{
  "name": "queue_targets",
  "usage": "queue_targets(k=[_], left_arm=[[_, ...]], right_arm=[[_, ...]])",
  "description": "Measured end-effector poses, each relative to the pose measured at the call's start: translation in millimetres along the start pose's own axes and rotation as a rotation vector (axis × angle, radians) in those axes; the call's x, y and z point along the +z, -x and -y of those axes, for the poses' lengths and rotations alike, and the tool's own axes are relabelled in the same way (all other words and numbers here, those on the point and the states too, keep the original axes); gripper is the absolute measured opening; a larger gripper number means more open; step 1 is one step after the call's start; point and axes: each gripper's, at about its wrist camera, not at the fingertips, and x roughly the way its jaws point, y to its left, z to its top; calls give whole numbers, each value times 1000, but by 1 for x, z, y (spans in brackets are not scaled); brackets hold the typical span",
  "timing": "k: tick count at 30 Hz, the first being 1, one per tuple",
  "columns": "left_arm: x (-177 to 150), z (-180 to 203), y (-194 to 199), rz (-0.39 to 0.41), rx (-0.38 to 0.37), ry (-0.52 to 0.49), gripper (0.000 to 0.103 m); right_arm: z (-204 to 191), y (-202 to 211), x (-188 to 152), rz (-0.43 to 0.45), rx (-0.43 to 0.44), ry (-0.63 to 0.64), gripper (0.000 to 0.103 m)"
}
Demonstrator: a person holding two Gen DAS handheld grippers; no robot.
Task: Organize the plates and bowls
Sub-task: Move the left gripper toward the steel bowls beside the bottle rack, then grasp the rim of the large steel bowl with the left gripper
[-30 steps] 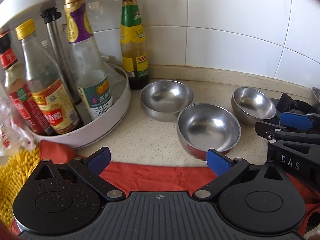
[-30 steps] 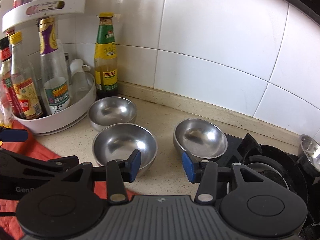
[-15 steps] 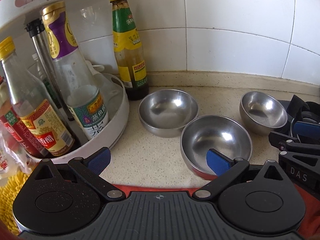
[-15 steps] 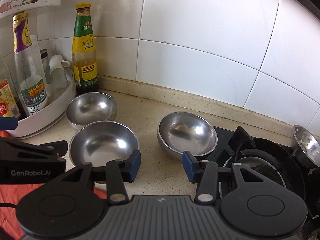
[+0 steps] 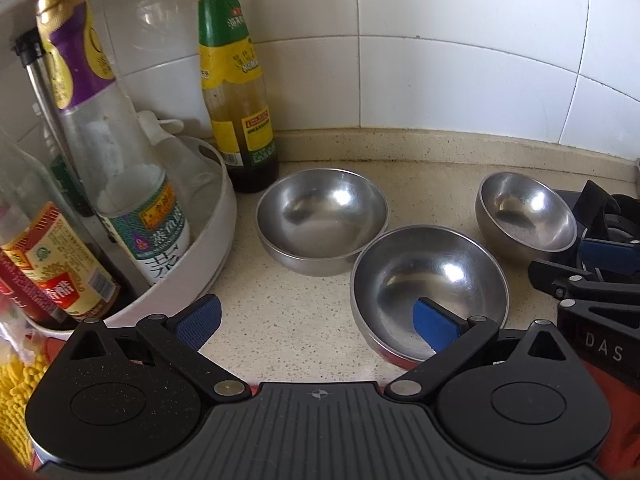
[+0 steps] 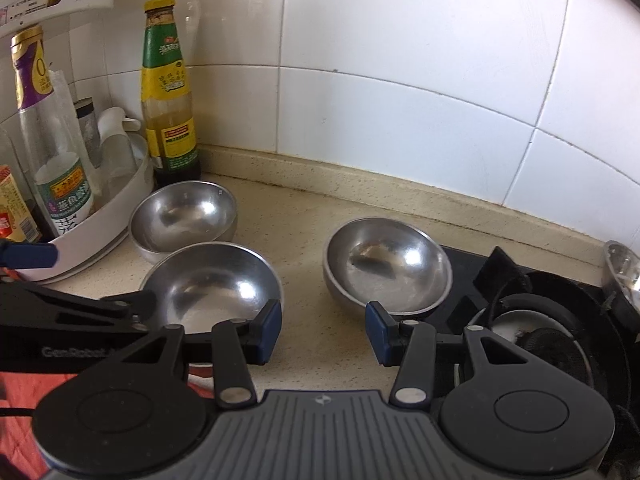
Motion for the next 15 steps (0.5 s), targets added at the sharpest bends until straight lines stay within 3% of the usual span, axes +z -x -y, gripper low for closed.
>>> queue_targets(k=[15], left_arm=[[6,-11,-33,-59,-39,10,101]], right_arm=[[-1,-32,11,-73,109,-19,41]])
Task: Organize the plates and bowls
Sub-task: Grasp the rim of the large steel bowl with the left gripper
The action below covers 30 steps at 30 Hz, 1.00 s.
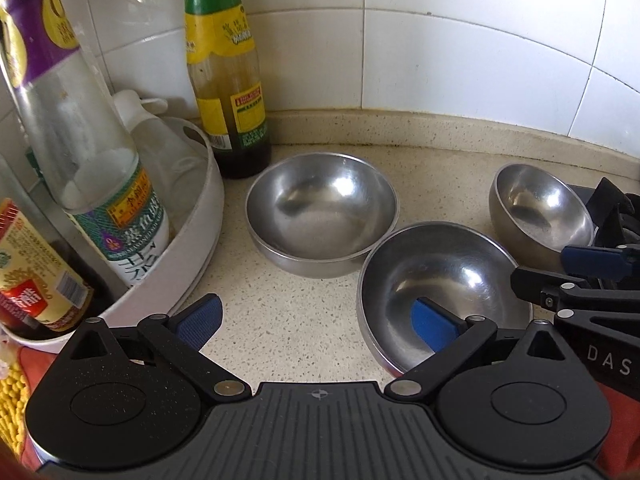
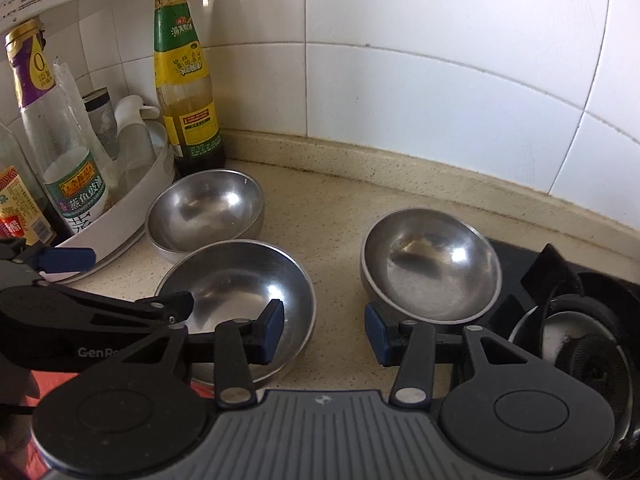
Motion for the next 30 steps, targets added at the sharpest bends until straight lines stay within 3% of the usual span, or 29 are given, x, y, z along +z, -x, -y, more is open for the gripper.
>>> queue_targets(k=[6,9,22,30], left_arm=[[-1,-2,-14,-46,-45,-8,93],[-1,-5,-22,-83,-110,11,85],[-4,-3,-39,-132,-179,15,76],[-5,2,-33,-142,-268,-6,54]], right_arm=[[3,-18,-1,-74,78,-47,29],[4,-23,-2,-100,100,-63,24],[9,-39,-4,-168,151,-126,21],[12,-34,-7,-199,205,-164,15]])
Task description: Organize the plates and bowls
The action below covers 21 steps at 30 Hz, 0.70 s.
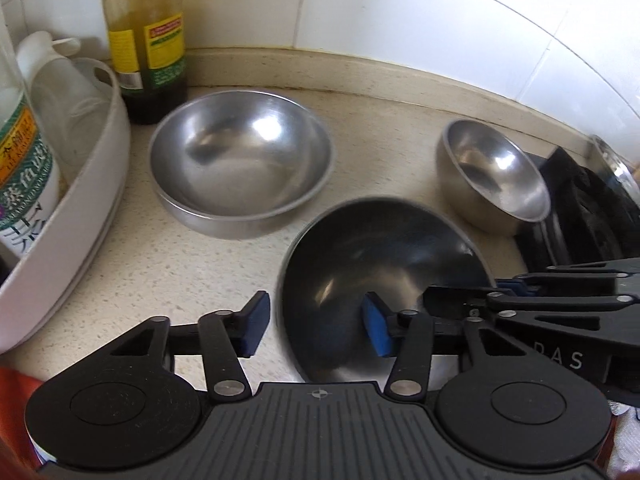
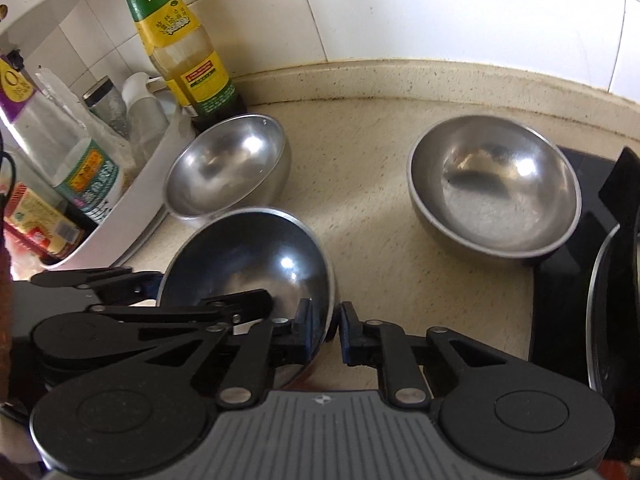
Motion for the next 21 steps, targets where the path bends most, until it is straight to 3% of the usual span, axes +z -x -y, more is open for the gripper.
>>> queue_targets(k=[6,21], left_arm=[[-4,3,8,-6,-36,-5,57],[-13,9,17,-35,-13,-35,57]], right_arm=[[-3,12,-5,0,4,-6,14],[-1,14,-13,-46,47,-57,14]])
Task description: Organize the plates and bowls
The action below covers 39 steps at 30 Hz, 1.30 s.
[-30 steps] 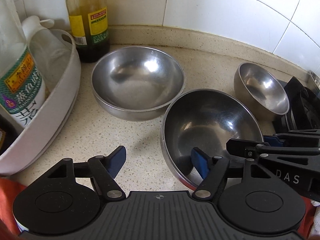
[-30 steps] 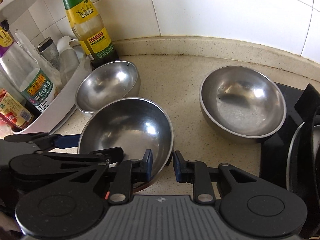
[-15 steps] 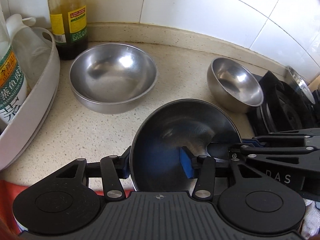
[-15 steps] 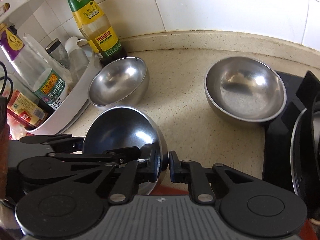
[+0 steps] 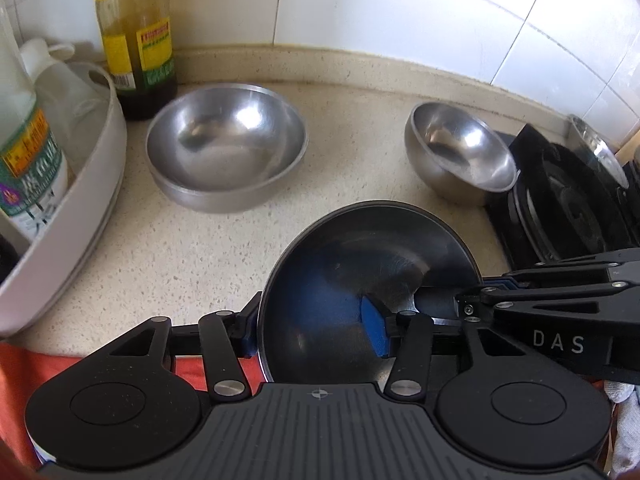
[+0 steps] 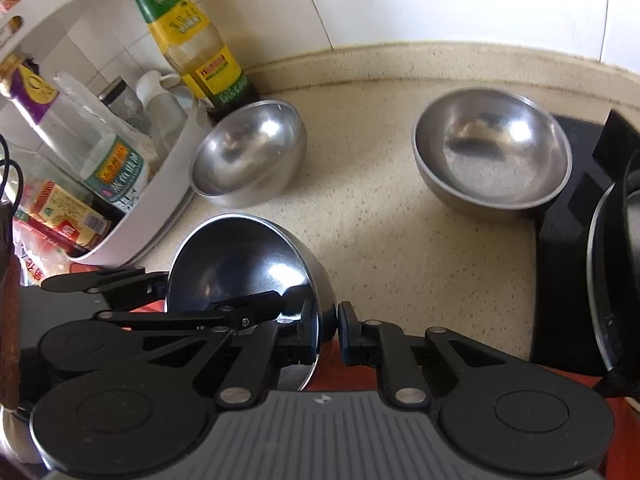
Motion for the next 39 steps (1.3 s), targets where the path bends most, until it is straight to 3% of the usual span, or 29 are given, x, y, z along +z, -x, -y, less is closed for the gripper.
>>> queue_targets(k=[5,12,17,22,28,32,39], left_arm=[[1,-10,5,29,16,23,74],[12,-45,19,92,71,131,83],[20,-47,20,100,75,137,83],[20,-50,28,116,53,139,85],[29,-58,30,151,44,202,85],[32,-66,19,150,52,296,83],[34,-86,1,160,63,488,84]], right_arm=[[1,2,4,27,-63,25,16],[11,19,16,83,-107,41,23],[6,26,30,101,-128,88,24],[7,24,25,39,-119,122,24],[5,40,42,106,-86,110,24],[-13,23,68,120,-99,203,24],[-29,-30,113,100,-87,258,24]])
